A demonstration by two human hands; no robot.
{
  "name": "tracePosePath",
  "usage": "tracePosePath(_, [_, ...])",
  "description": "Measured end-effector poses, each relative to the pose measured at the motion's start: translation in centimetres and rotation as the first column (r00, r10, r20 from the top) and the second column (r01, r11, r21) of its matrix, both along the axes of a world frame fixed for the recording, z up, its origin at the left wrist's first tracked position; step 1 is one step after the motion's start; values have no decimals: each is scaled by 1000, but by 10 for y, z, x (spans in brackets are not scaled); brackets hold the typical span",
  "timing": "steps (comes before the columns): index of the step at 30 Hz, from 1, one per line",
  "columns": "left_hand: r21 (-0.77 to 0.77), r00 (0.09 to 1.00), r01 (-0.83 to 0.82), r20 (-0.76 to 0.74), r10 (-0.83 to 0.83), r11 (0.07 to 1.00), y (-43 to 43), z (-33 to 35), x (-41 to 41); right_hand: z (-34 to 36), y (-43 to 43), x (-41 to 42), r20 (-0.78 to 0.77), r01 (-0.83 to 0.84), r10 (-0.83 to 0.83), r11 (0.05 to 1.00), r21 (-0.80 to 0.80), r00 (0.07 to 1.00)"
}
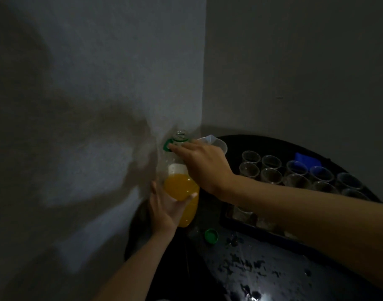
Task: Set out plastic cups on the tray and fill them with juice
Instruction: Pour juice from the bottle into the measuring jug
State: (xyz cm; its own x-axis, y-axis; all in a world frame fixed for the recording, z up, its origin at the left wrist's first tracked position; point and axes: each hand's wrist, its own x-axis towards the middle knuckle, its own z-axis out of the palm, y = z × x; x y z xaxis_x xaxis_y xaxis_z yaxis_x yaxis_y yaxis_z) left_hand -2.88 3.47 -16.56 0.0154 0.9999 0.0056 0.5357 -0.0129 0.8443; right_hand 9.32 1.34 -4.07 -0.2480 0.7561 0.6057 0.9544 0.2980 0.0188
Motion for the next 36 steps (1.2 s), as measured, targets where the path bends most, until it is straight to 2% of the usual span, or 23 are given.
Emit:
tracePosePath(3, [71,999,-24,45,20,997,-1,-3,0,-9,-4,-6,94,-9,8,1000,9,996])
tracePosePath(6, [27,999,-42,27,41,999,-3,-6,5,-16,-12,-10,202,-4,-9,998,65,979])
tracePosePath(15, [79,995,-60,88,53,995,-9,-2,8,-25,-18,-17,299,54,-66,997,49,952])
tracePosePath(18, [35,999,-16,31,15,999,-6,-5,9,-21,-17,-16,297,54,-54,999,7,953])
tracePosePath(22, [29,999,23,-24,-22,999,-4,7,6,-13,-19,-16,289,91,-76,995,-39,954])
tracePosePath(24, [78,997,24,75,-30,997,-10,27,0,-10,-25,-12,240,104,-87,993,-62,967])
tracePosePath(26, [126,997,3,82,-13,992,-10,42,-7,-12,-33,-6,109,127,-118,989,-75,987])
tracePosePath(27, [166,1000,5,27,-9,986,-7,50,-10,-17,-39,-4,31,153,-151,986,-72,988])
tracePosePath(29, [229,999,12,-46,-1,973,0,63,-12,-34,-51,1,-110,243,-252,966,-85,961])
tracePosePath(31, [266,999,34,-45,-23,963,5,74,-12,-58,-62,4,-175,344,-369,925,-158,913])
tracePosePath(36, [248,997,68,-37,-61,966,12,77,-10,-113,-77,-4,-26,400,-473,772,-494,881])
